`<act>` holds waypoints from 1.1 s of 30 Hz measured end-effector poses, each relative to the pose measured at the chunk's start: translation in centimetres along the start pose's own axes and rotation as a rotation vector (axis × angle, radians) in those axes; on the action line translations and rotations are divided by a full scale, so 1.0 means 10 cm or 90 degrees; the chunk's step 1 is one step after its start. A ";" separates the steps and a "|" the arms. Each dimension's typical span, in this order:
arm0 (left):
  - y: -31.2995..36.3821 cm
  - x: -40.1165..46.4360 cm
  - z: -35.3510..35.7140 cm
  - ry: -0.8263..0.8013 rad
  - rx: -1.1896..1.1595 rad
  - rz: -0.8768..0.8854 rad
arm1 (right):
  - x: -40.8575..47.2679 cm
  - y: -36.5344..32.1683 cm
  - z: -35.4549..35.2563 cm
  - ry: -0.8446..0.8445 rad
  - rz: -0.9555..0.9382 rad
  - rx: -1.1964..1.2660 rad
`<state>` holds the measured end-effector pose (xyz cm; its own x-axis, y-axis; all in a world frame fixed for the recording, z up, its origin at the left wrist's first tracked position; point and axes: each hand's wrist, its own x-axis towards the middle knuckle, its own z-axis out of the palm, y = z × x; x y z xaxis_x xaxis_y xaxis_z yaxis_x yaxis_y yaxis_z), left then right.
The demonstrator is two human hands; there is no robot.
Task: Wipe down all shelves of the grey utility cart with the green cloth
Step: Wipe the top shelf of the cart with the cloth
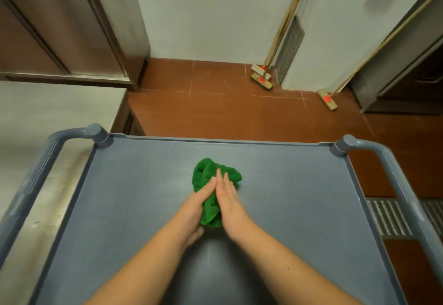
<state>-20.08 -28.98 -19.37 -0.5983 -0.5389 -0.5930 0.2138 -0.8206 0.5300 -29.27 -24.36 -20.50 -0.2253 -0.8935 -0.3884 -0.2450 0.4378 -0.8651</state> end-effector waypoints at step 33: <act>0.85 0.99 -1.74 0.589 1.176 0.280 | 0.44 1.12 0.33 0.282 0.092 -0.653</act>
<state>-10.81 -44.59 -31.32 -0.1456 -0.9885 -0.0397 -0.9742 0.1363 0.1798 -29.92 -23.73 -32.94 -0.5794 -0.8027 -0.1409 -0.8026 0.5921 -0.0724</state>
